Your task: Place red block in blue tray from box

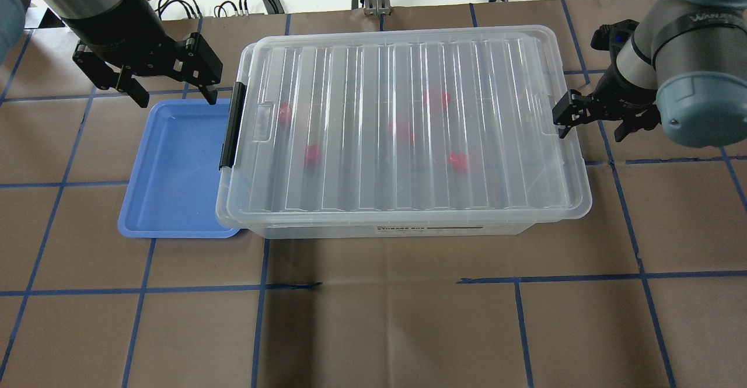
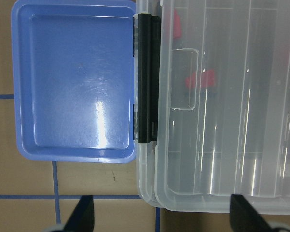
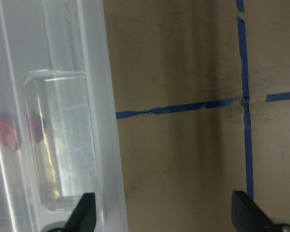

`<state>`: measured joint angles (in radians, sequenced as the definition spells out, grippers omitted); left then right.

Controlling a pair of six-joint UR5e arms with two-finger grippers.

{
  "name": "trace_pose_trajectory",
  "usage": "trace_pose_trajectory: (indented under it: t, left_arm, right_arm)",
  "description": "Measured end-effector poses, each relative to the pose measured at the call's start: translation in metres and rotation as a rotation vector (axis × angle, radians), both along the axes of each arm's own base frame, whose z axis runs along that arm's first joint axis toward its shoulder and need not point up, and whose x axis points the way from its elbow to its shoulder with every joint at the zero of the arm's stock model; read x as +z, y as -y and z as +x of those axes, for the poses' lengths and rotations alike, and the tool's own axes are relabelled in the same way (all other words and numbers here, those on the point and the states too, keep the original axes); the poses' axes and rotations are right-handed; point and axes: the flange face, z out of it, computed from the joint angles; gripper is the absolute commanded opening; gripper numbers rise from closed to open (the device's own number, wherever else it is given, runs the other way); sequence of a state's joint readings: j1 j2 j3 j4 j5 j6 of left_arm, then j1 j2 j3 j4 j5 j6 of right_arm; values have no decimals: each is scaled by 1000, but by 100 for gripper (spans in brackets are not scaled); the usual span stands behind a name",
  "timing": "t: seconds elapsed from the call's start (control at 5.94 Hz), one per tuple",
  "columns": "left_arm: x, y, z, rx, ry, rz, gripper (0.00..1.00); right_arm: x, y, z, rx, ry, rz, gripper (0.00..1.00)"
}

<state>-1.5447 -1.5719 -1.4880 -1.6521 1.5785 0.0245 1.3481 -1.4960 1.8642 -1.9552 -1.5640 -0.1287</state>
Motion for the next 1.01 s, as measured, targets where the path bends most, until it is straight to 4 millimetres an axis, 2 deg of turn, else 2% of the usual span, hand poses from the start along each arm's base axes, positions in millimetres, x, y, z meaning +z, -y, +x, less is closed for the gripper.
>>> trace_pose_trajectory:
  t: [0.34, 0.5, 1.01]
  left_arm:
    - [0, -1, 0, 0, 0, 0, 98]
    - [0, -2, 0, 0, 0, -1, 98]
    - [1, -2, 0, 0, 0, -2, 98]
  right_arm:
    - [-3, 2, -9, 87, -4, 1, 100]
    - [-4, 3, -22, 114, -5, 2, 100]
    - [-3, 0, -87, 148, -11, 1, 100]
